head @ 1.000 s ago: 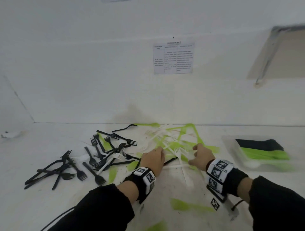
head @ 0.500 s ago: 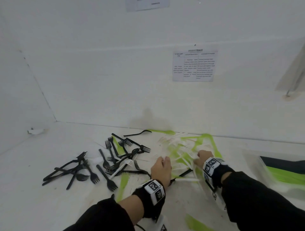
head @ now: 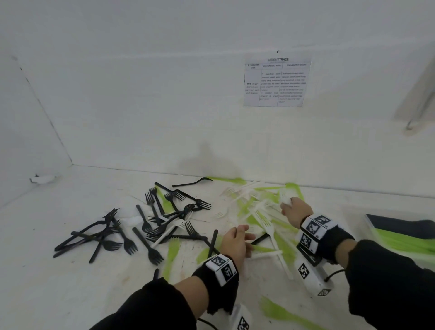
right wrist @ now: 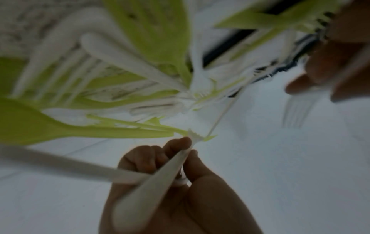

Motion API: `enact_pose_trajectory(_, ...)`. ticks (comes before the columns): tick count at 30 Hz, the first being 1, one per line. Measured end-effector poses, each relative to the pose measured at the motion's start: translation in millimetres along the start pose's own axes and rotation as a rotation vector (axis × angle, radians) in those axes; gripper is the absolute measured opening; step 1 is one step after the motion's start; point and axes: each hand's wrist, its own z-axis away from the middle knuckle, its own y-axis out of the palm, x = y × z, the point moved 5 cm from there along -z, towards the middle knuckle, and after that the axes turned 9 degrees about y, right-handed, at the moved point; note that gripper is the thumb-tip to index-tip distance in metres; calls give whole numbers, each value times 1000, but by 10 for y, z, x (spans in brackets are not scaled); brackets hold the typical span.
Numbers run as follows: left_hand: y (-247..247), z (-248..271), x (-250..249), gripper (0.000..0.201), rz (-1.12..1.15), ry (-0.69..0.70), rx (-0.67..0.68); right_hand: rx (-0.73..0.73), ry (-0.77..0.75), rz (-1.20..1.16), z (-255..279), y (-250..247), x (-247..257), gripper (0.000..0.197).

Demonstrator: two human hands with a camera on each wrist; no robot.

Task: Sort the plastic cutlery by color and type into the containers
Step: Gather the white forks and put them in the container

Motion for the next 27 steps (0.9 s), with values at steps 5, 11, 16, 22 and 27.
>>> enact_pose_trajectory(5, 107, 18, -33, 21, 223, -71, 12, 97, -78, -234, 272, 185, 123, 26)
enact_pose_trajectory(11, 102, 5, -23, 17, 244, -82, 11, -111, -139, -293, 498, 69, 238, 24)
enact_pose_trajectory(16, 113, 2, -48, 28, 247, -71, 83, 203, -221, -37, 689, 480, 313, 21)
enact_pose_trajectory(22, 19, 29, -53, 27, 207, -79, 61, 287, -93, -256, 755, 670, 357, 24)
enact_pose_trajectory(27, 29, 108, -69, 32, 166, -75, 143, 218, -54, -307, 743, 657, 454, 25)
